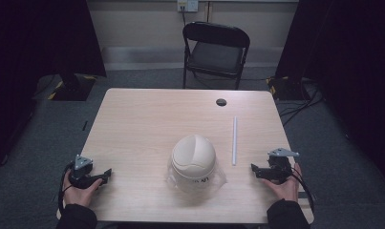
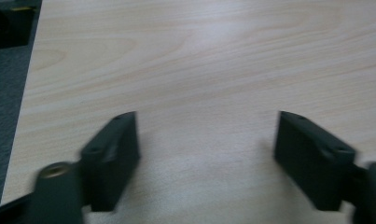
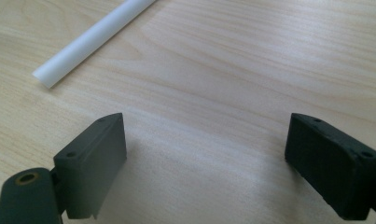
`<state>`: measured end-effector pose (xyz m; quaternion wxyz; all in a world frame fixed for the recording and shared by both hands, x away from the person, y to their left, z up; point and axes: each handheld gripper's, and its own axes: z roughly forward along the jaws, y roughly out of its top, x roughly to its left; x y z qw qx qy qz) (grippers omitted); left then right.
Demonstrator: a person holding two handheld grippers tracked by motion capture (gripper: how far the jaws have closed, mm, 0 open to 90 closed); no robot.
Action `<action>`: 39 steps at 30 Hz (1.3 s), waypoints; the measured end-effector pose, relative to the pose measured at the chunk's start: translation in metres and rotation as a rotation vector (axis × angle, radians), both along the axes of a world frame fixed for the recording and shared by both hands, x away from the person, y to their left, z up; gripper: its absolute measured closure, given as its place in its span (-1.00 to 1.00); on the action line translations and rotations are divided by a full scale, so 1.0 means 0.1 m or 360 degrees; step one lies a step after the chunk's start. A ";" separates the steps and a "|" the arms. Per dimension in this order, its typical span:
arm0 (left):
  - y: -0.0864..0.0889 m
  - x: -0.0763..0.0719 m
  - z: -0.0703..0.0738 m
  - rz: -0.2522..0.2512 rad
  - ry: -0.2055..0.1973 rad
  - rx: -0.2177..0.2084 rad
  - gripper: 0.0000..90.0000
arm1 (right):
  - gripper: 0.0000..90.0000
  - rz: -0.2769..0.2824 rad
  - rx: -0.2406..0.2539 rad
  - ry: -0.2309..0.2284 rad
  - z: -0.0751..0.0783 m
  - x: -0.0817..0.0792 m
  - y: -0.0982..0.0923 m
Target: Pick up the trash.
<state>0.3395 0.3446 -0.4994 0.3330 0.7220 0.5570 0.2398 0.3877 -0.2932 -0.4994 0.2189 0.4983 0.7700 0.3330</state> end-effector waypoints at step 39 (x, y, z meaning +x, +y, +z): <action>-0.94 -0.08 1.35 -0.0713 -0.0706 -0.0412 -0.23 | -0.74 0.0007 0.0001 -0.0002 0.00 0.00 0.00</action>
